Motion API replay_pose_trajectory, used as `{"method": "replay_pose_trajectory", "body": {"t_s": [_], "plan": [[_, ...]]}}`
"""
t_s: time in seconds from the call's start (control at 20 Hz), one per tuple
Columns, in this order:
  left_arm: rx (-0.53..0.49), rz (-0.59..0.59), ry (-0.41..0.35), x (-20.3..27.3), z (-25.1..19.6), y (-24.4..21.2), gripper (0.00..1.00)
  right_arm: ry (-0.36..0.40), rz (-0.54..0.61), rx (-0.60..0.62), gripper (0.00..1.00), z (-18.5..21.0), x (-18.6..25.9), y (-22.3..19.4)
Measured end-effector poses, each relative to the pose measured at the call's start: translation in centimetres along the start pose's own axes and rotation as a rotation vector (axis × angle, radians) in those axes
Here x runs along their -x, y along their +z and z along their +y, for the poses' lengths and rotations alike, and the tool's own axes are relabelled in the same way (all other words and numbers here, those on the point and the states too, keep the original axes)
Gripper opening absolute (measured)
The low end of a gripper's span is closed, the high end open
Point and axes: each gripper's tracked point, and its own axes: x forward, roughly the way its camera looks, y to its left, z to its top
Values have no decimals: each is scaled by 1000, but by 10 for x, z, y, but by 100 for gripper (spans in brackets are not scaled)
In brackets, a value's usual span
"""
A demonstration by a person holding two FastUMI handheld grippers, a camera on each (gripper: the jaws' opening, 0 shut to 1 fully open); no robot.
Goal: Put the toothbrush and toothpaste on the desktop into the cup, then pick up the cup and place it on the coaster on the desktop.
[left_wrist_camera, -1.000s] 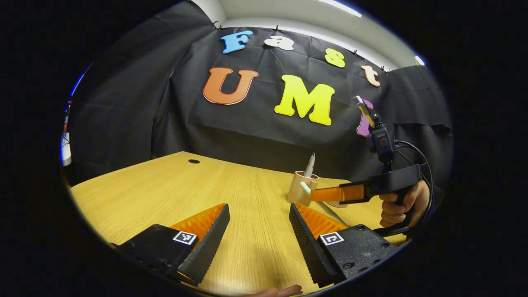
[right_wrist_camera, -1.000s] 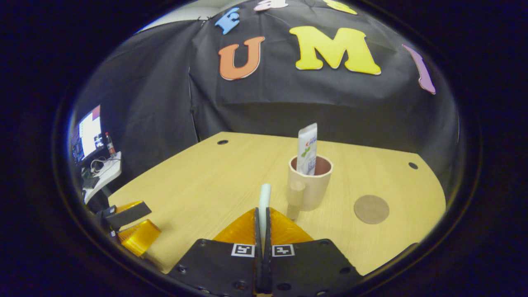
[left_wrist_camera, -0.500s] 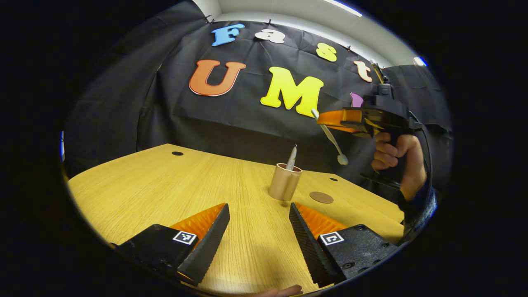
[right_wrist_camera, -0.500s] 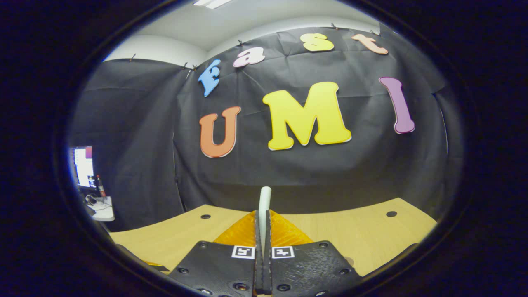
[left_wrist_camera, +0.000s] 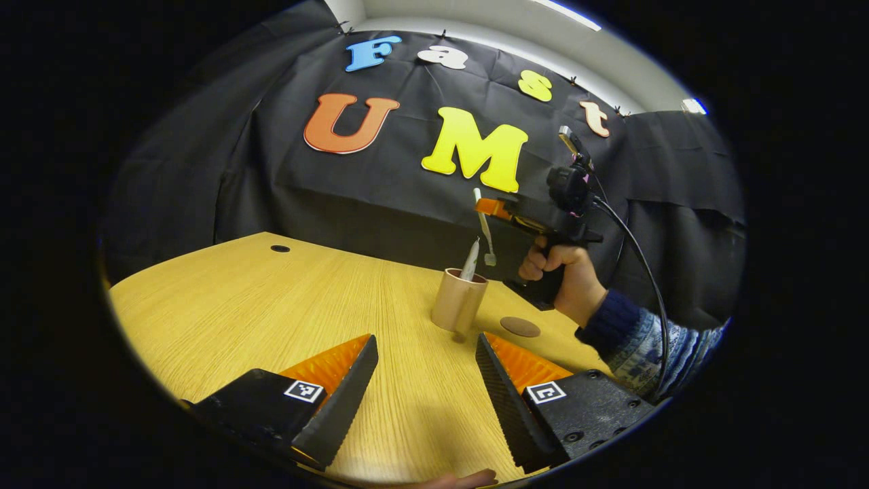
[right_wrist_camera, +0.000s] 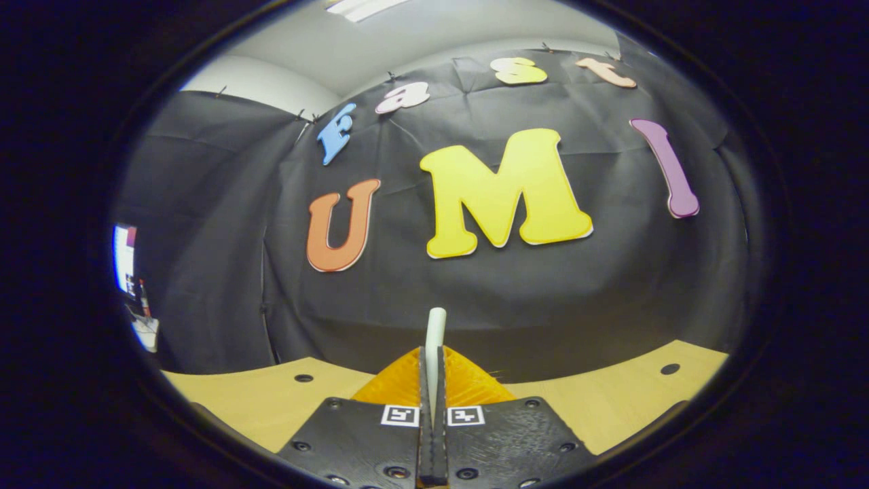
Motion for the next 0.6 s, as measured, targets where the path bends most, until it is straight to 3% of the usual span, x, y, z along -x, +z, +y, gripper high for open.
{"method": "replay_pose_trajectory", "body": {"t_s": [0.6], "plan": [[-6,2,0,-8,0,-2,93,29,59,-45,7,-2,-3,-28]]}}
